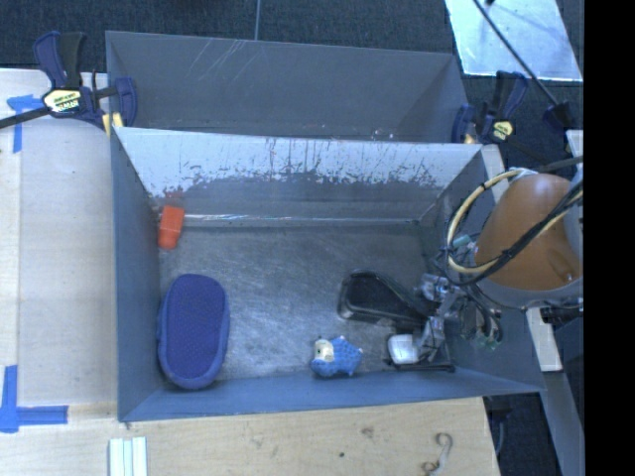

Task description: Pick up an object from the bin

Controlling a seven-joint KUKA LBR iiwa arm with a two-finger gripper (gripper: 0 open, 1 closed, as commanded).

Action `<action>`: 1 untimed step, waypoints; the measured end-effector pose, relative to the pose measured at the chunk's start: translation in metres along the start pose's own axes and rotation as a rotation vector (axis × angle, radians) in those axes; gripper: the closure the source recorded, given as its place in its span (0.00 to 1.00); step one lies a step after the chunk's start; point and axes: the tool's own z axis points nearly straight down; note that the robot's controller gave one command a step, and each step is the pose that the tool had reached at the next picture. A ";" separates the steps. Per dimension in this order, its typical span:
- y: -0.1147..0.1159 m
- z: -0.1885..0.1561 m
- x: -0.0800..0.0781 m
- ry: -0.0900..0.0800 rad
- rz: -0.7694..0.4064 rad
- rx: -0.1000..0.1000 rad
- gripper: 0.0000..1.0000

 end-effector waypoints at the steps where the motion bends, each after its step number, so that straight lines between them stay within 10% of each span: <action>1: -0.001 -0.058 0.000 -0.005 -0.003 0.002 1.00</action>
Offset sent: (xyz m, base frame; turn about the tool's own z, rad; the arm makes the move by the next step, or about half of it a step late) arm 0.0001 0.0000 0.0568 0.0000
